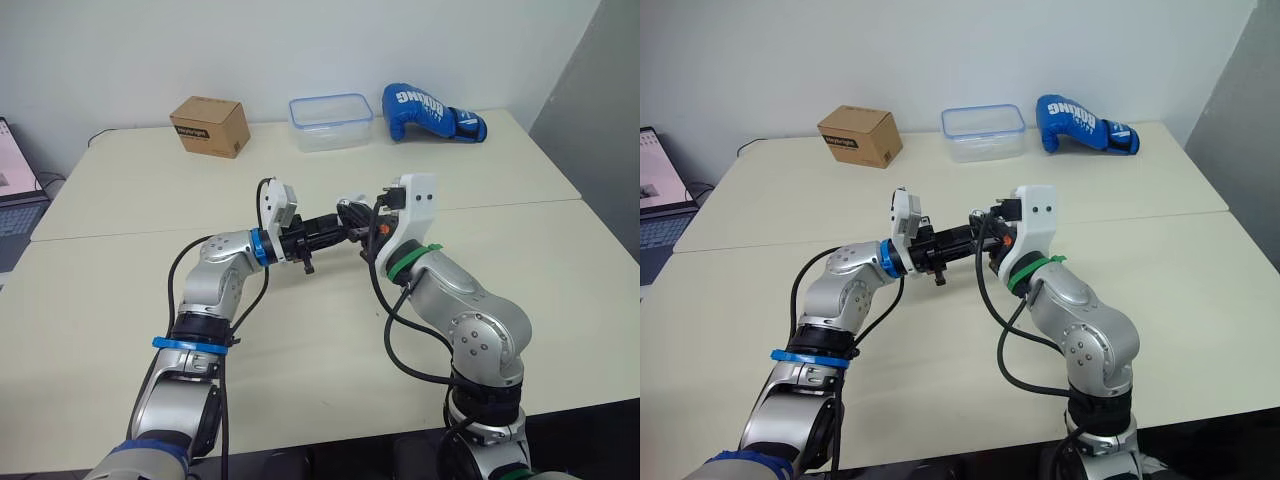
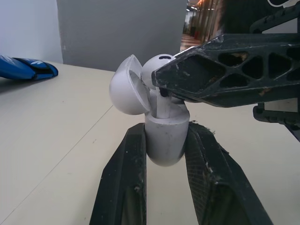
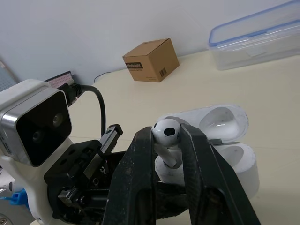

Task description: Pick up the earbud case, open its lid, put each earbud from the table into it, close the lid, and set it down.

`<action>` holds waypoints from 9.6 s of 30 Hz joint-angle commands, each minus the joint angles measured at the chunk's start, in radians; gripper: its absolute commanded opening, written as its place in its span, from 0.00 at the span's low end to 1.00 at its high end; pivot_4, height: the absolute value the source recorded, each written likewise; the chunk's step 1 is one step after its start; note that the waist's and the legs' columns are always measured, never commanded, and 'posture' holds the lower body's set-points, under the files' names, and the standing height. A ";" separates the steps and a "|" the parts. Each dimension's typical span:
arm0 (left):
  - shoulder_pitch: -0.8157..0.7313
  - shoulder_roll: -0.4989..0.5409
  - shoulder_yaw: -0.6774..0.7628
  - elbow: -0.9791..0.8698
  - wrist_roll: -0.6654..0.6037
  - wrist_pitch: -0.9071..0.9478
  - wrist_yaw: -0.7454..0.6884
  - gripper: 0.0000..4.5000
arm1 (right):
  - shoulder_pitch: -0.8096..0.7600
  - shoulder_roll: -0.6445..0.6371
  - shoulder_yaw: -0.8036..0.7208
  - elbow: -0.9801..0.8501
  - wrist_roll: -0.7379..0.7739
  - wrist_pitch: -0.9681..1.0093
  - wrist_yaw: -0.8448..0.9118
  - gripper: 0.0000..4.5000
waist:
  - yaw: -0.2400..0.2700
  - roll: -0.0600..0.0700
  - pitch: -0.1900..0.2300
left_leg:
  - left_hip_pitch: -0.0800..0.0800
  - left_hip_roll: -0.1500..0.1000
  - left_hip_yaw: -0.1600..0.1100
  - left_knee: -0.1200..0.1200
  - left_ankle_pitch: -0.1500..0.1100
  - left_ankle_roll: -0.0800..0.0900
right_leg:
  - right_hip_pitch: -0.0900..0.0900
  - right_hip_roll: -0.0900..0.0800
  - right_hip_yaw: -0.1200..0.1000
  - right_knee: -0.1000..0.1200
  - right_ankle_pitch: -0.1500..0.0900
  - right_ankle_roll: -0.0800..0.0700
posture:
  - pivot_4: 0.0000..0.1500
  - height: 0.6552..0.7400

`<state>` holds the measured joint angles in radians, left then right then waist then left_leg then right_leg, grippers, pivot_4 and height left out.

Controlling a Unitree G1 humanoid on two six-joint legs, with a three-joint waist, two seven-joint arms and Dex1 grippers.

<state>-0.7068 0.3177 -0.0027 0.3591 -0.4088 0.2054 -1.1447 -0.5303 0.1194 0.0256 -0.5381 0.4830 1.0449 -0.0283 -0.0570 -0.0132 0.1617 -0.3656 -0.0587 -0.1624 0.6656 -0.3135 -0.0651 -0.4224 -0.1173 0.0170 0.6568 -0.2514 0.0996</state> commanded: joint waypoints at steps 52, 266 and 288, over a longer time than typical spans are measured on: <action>0.108 0.106 0.048 -0.251 -0.133 0.070 -0.077 0.17 | -0.550 -1.114 0.622 0.443 -0.230 0.016 1.096 0.54 | -0.002 -0.001 0.001 | -0.001 0.001 0.002 -0.001 -0.001 0.001 | 0.003 0.000 -0.001 -0.009 0.000 0.001 | 1.00 0.89; 0.098 0.081 0.024 -0.095 -0.091 -0.043 -0.095 0.17 | -0.185 -0.306 -0.183 -0.108 -0.577 0.410 0.992 0.08 | 0.018 -0.001 0.000 | -0.002 -0.002 0.000 0.001 0.000 0.000 | 0.002 -0.003 -0.003 -0.007 0.001 0.000 | 1.00 0.89; 0.060 0.068 0.007 -0.082 -0.086 -0.006 -0.136 0.17 | -0.122 -0.177 -0.056 -0.172 -0.349 0.238 0.573 0.08 | 0.009 -0.001 0.000 | -0.001 -0.002 0.001 0.002 0.000 0.000 | 0.000 -0.003 -0.002 0.000 0.001 0.000 | 1.00 0.89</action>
<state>-0.6232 0.3873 0.0037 0.3169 -0.4846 0.1968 -1.2768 -0.6475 -0.0504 -0.0402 -0.6963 0.1167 1.3254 0.5688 -0.0484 -0.0141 0.1616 -0.3666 -0.0603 -0.1613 0.6679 -0.3137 -0.0648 -0.4220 -0.1200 0.0154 0.6565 -0.2505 0.0994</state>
